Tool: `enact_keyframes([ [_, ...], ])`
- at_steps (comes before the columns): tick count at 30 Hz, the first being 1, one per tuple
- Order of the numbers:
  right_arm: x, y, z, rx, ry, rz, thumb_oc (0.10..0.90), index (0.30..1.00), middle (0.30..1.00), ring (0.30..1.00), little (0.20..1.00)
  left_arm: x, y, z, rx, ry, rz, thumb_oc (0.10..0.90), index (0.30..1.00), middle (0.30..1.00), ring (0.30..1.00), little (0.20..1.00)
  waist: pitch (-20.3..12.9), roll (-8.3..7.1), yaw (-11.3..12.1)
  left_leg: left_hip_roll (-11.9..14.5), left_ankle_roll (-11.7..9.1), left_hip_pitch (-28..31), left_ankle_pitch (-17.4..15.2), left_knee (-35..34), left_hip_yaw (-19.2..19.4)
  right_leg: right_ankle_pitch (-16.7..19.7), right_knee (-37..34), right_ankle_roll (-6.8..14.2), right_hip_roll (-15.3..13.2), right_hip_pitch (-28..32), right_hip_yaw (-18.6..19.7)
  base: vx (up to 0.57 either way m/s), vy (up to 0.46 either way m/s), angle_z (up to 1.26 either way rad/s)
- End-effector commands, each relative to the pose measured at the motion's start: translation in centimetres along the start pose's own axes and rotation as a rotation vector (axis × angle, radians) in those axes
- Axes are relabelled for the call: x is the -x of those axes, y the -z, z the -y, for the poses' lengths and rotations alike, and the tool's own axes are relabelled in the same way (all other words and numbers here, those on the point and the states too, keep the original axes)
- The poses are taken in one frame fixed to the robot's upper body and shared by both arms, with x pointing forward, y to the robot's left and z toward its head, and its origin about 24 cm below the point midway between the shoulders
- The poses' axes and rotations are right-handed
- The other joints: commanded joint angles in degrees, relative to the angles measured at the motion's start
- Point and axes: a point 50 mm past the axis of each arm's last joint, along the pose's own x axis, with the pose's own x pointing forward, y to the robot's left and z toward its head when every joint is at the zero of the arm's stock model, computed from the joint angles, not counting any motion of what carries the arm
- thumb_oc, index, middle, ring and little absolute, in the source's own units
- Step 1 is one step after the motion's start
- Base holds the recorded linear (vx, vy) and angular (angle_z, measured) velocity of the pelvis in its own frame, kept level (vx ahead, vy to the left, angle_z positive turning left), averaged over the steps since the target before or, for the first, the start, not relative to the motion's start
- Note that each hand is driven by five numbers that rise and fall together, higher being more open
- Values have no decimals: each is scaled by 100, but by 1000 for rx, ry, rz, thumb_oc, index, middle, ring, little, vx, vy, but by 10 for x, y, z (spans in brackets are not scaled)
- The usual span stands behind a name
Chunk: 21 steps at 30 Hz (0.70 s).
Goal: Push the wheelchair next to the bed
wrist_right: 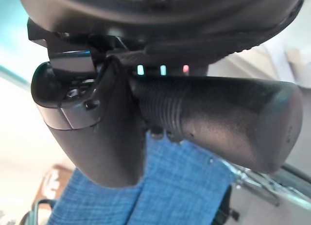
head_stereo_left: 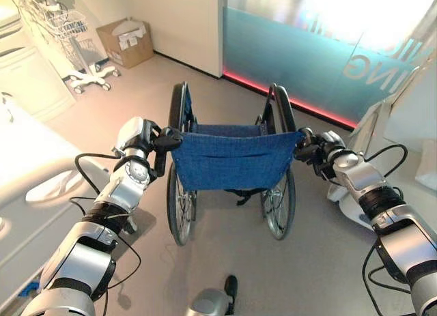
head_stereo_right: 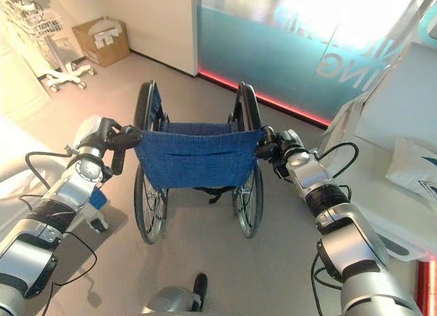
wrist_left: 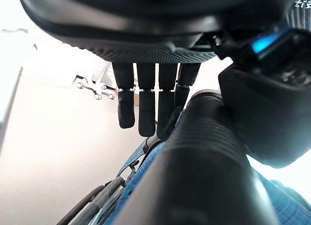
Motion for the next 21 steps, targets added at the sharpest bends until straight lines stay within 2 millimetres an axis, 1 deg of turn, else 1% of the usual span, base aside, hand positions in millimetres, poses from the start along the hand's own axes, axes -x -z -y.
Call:
enact_keyframes([
  [1,9,-31,37,250,62,187,400,300,300,300,300,32,31,68,4,327,0,400,300,300,300,300,330,-128,-245,-17,-596,-340,-592,462,-141,1862,-1186,221,-277,-670,321,169,-143,41],
  [2,9,-31,38,254,66,187,400,300,300,300,300,32,30,69,5,330,5,400,300,300,300,300,358,-137,-281,-44,-586,-305,-641,478,-194,1929,-1268,249,-316,-720,345,287,-201,58],
  [4,11,-36,46,300,81,173,400,300,300,300,300,33,23,71,19,356,31,400,300,300,300,300,432,-231,-444,-160,-574,-107,-938,549,-517,2384,-2030,404,-558,-1049,583,355,-222,56],
  [5,11,-37,48,310,88,166,400,300,300,300,300,33,21,73,19,364,38,400,300,300,300,300,448,-238,-473,-177,-571,-53,-1022,578,-625,2447,-2154,440,-576,-1075,652,401,-234,74],
  [6,12,-39,51,323,95,154,400,300,300,300,300,35,19,77,18,379,46,400,300,300,300,300,448,-281,-504,-218,-569,6,-1129,621,-781,2550,-2419,498,-626,-1141,781,252,-140,79],
  [7,12,-39,51,323,95,154,400,300,300,300,300,35,19,77,18,379,46,400,300,300,300,300,448,-281,-504,-218,-569,6,-1129,621,-781,2550,-2419,498,-626,-1141,781,409,-242,74],
  [8,15,-43,55,336,104,137,400,300,300,300,300,37,16,80,14,398,56,400,300,300,300,300,445,-334,-534,-212,-599,106,-1281,705,-955,2651,-2723,551,-659,-1127,865,437,-282,58],
  [10,19,-49,62,357,112,115,400,300,300,300,300,40,14,84,-2,424,70,400,300,300,300,300,419,-429,-547,-186,-634,154,-1389,781,-1137,2685,-2755,573,-629,-1118,1051,500,-369,53],
  [11,21,-53,68,360,121,104,400,300,300,300,300,42,14,84,-20,437,87,400,300,300,300,300,406,-484,-554,-136,-665,142,-1429,832,-1240,2654,-2664,569,-595,-1083,1125,374,-368,49],
  [12,21,-53,73,342,134,90,400,300,300,300,300,42,12,84,-39,445,106,400,300,300,300,300,394,-540,-559,-114,-672,104,-1445,873,-1363,2557,-2680,583,-527,-1033,1255,359,-394,58],
  [13,22,-52,76,326,133,83,400,300,300,300,300,42,11,84,-46,449,110,400,300,300,300,300,388,-571,-568,-58,-701,78,-1446,903,-1402,2476,-2629,569,-487,-983,1282,341,-387,98],
  [14,22,-51,77,300,106,74,400,300,300,300,300,42,13,86,-31,456,95,400,300,300,300,300,397,-596,-598,86,-779,70,-1419,914,-1390,2330,-2451,538,-440,-950,1204,301,-313,109],
  [15,22,-52,76,297,97,71,400,300,300,300,300,42,14,87,-29,459,91,400,300,300,300,300,405,-611,-614,176,-821,106,-1405,903,-1339,2275,-2380,529,-437,-946,1136,382,-354,146],
  [16,23,-54,74,312,81,75,400,300,300,300,300,43,15,90,-23,454,76,400,300,300,300,300,434,-653,-643,399,-929,220,-1358,852,-1204,2161,-2253,497,-430,-898,943,252,-221,116],
  [17,23,-54,73,317,77,76,400,300,300,300,300,42,15,90,-22,453,74,400,300,300,300,300,440,-660,-647,434,-946,241,-1349,841,-1181,2145,-2238,491,-430,-886,909,456,-385,106],
  [18,24,-54,76,330,56,74,400,300,300,300,300,41,11,94,-23,455,75,400,300,300,300,300,441,-739,-731,862,-1108,442,-1201,690,-889,2014,-2162,395,-393,-778,636,399,-337,64],
  [19,25,-54,79,342,56,74,400,300,300,300,300,40,6,94,-27,453,83,400,300,300,300,300,457,-766,-765,992,-1153,488,-1157,652,-813,1952,-2136,353,-356,-727,570,422,-351,67],
  [21,26,-56,82,361,61,81,400,300,300,300,300,39,2,94,-25,449,90,400,300,300,300,300,477,-793,-802,1152,-1225,554,-1087,589,-712,1882,-2083,318,-342,-692,433,219,-177,46],
])
